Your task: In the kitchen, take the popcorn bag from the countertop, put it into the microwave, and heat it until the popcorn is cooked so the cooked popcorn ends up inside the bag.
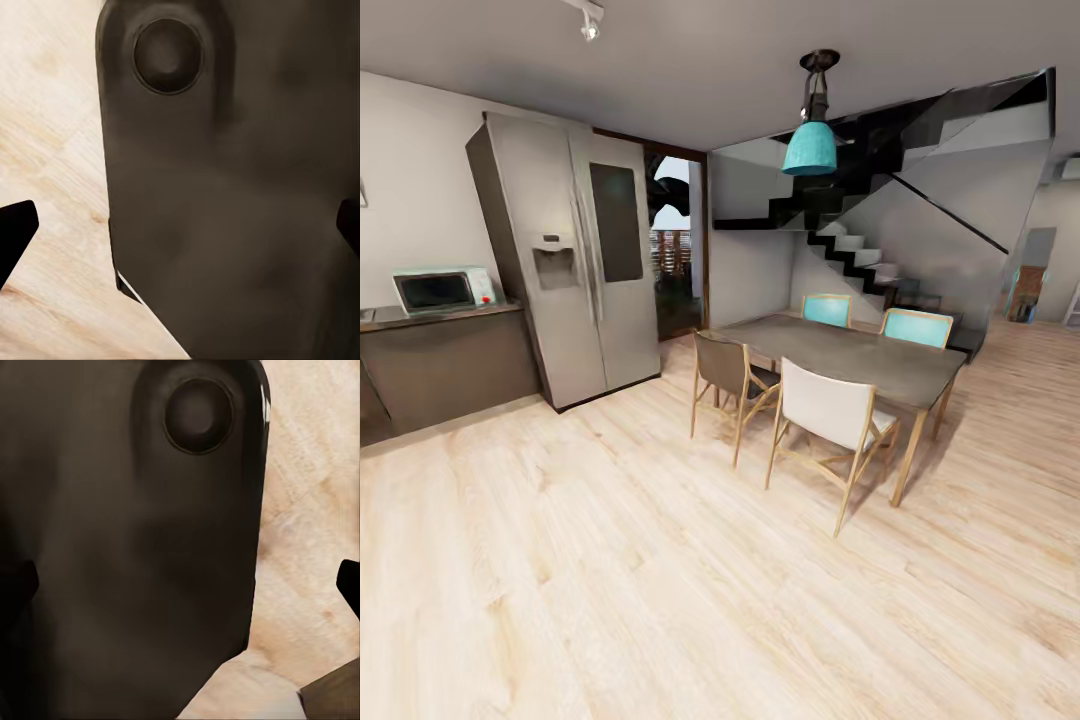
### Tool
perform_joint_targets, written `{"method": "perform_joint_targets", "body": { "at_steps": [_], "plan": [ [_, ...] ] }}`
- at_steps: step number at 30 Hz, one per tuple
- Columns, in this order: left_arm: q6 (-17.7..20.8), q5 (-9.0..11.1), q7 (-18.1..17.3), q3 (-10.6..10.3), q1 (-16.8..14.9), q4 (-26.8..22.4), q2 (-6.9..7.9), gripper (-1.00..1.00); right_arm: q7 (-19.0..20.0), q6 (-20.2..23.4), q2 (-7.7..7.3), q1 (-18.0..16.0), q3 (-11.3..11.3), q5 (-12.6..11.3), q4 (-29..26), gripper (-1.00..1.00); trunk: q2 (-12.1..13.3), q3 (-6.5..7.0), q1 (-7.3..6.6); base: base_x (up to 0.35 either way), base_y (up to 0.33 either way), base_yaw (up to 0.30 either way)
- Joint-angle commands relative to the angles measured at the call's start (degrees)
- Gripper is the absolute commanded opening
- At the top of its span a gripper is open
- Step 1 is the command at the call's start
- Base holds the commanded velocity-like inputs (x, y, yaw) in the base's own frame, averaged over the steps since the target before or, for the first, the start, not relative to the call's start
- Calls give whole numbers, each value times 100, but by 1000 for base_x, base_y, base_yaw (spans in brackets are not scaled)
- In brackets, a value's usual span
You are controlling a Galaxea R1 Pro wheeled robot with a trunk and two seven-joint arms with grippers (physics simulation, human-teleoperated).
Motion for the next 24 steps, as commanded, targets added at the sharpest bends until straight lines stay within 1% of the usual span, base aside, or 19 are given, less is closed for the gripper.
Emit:
{"method": "perform_joint_targets", "body": {
  "at_steps": [1, 3, 12, 16, 24],
  "plan": [
    [0, 0, 0, 0, -1, 0, 0, 100, 0, 0, 0, -1, 0, 0, 0, 100, -2, -3, 0, 0, 0, 0],
    [-18, -9, 0, -9, 8, -44, 18, 100, -9, -26, 9, 17, -3, 44, -48, 100, -2, -3, 0, 0, 0, 0],
    [-127, 0, 0, -9, 8, -120, 45, 100, 11, -26, 9, -5, 22, 65, -44, 100, -2, -3, 0, 0, 0, 6],
    [-131, 45, 0, 13, 8, -122, 34, 100, 30, -19, 5, -5, 40, 185, -44, 100, -2, -3, 0, 0, 0, 216],
    [-155, 71, -8, 57, 8, -114, 13, 100, -7, -32, 15, -6, -4, 442, -44, 100, -2, -3, 0, 0, 0, 288]
  ]
}}
